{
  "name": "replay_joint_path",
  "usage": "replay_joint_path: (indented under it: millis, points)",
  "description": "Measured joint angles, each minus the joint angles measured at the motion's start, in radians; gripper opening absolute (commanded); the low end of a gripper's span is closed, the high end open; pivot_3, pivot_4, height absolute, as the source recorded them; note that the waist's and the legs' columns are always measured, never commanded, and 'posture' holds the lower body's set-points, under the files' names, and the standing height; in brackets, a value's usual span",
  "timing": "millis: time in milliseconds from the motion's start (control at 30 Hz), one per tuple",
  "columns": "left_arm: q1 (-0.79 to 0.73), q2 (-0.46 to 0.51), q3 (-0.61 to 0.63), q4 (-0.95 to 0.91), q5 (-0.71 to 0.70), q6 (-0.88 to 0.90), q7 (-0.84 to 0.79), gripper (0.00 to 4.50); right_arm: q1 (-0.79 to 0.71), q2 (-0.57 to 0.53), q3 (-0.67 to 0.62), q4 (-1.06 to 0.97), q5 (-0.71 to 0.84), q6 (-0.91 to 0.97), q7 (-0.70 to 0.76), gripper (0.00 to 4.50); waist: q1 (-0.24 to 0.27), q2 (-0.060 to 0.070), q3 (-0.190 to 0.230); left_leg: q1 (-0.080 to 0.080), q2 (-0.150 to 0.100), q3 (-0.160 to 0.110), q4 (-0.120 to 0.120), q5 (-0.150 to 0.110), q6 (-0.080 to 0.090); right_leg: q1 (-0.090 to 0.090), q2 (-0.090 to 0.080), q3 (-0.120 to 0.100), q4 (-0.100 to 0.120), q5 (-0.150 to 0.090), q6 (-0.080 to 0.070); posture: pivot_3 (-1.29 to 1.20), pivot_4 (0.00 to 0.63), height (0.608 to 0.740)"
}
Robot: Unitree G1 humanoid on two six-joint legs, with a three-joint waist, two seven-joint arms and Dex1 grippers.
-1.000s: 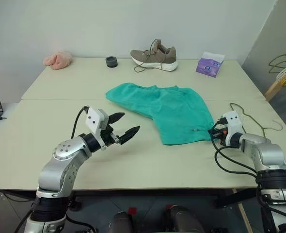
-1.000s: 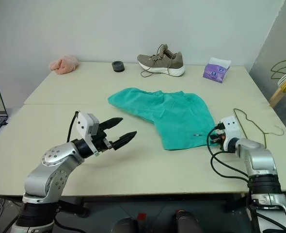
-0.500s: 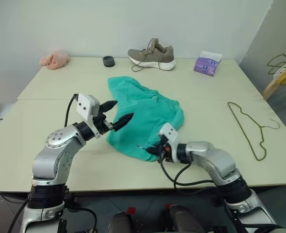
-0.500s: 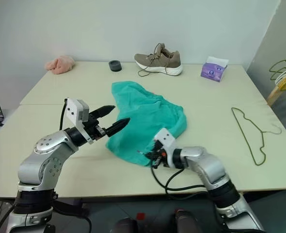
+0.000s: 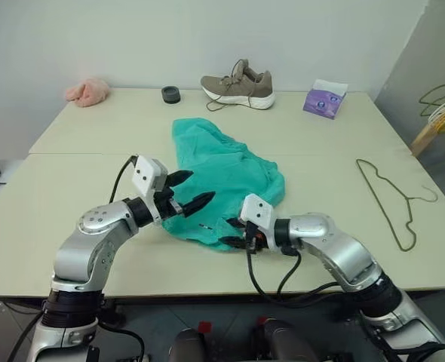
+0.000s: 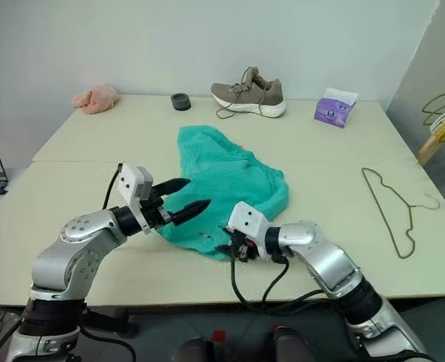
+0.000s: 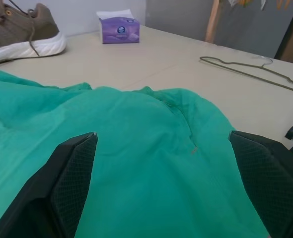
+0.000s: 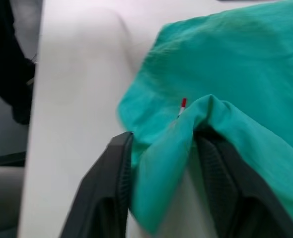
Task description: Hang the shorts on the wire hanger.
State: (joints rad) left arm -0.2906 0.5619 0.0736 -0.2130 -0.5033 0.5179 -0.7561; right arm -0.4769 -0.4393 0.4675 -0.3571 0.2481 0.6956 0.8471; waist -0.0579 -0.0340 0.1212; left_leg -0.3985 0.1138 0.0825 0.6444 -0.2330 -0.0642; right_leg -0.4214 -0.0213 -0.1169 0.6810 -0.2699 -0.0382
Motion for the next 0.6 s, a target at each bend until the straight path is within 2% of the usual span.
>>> replay_joint_path:
  millis: [133, 167, 233, 467, 600]
  points:
    - [0.002, 0.001, -0.023, -0.014, 0.001, 0.004, -0.005, 4.5, 0.014, -0.006, -0.059, -0.079, 0.106, 0.026, 0.052, 4.32, -0.002, 0.0, 0.0, 0.001, 0.0, 0.0, 0.0, 0.0, 0.0, 0.0, 0.0, 0.0, 0.0, 0.0, 0.0, -0.11, 0.085, 0.74]
    - [0.005, 0.001, -0.034, -0.017, 0.001, 0.007, -0.014, 4.5, 0.019, -0.008, -0.074, -0.089, 0.128, 0.029, 0.056, 4.47, -0.001, 0.0, 0.0, 0.001, 0.0, 0.0, 0.0, 0.0, 0.0, 0.001, 0.0, 0.0, 0.0, 0.0, 0.0, -0.11, 0.085, 0.74]
    - [0.013, 0.004, -0.057, -0.029, 0.0, 0.028, -0.024, 4.5, 0.033, -0.032, -0.094, -0.106, 0.141, 0.027, 0.07, 4.47, 0.0, 0.0, 0.0, 0.001, 0.0, 0.0, 0.001, 0.0, 0.0, 0.001, 0.0, 0.0, 0.0, 0.0, 0.0, -0.11, 0.089, 0.74]
    - [0.123, 0.12, -0.201, -0.131, -0.001, 0.179, -0.101, 4.5, 0.117, -0.284, -0.186, -0.148, 0.123, -0.07, 0.154, 4.47, 0.002, 0.0, 0.001, 0.001, -0.001, 0.0, 0.0, -0.001, -0.001, 0.0, -0.001, 0.001, 0.0, 0.0, 0.0, -0.12, 0.097, 0.74]
    - [0.13, 0.157, -0.228, -0.143, 0.029, 0.201, -0.105, 4.5, 0.135, -0.333, -0.228, -0.135, 0.101, -0.131, 0.158, 4.47, 0.001, 0.0, 0.001, 0.002, -0.001, -0.001, 0.0, -0.001, -0.001, 0.0, 0.0, 0.001, 0.0, 0.0, -0.001, -0.13, 0.097, 0.74]
